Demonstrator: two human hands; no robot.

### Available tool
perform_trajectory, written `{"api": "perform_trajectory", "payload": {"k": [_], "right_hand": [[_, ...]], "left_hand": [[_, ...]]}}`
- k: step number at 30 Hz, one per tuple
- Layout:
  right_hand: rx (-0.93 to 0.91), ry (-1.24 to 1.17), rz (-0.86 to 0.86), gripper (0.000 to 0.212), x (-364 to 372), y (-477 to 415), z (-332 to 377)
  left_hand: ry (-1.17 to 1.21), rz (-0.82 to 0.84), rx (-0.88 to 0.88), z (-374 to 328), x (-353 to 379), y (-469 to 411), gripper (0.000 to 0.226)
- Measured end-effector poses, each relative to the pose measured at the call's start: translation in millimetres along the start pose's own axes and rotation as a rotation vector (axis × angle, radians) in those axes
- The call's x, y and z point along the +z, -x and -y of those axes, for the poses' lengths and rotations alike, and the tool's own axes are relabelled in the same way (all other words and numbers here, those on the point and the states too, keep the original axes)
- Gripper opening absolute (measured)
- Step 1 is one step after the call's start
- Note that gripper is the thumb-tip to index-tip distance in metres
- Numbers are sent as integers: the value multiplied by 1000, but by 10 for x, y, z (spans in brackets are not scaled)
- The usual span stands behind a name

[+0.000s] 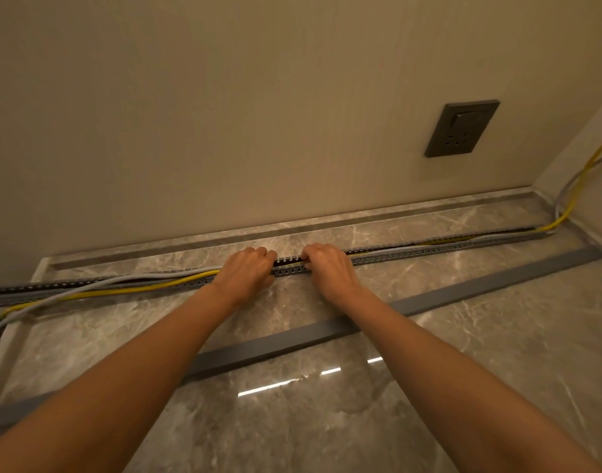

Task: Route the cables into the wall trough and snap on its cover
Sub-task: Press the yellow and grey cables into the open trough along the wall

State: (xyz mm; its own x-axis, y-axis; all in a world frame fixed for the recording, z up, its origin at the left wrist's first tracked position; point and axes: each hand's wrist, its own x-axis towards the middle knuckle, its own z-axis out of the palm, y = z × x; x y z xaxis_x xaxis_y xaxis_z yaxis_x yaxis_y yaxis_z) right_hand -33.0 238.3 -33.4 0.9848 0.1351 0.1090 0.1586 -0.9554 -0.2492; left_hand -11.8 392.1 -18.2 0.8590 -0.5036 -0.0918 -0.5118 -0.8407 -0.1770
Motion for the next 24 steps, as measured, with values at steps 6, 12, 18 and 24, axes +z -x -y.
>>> {"api": "perform_trajectory", "payload": {"k": [6, 12, 18, 24], "right_hand": [[-12, -21, 78, 25, -44, -9, -40], [-49, 17, -15, 24, -73, 170, -268], [20, 43, -28, 20, -186, 151, -330], [120, 104, 92, 21, -273, 129, -430]], "left_hand": [[-110, 85, 4, -60, -69, -58, 22], [-169, 108, 52, -211, -206, -132, 24], [-33, 44, 75, -363, -124, -161, 27], [56, 60, 4, -359, -143, -218, 22]]}}
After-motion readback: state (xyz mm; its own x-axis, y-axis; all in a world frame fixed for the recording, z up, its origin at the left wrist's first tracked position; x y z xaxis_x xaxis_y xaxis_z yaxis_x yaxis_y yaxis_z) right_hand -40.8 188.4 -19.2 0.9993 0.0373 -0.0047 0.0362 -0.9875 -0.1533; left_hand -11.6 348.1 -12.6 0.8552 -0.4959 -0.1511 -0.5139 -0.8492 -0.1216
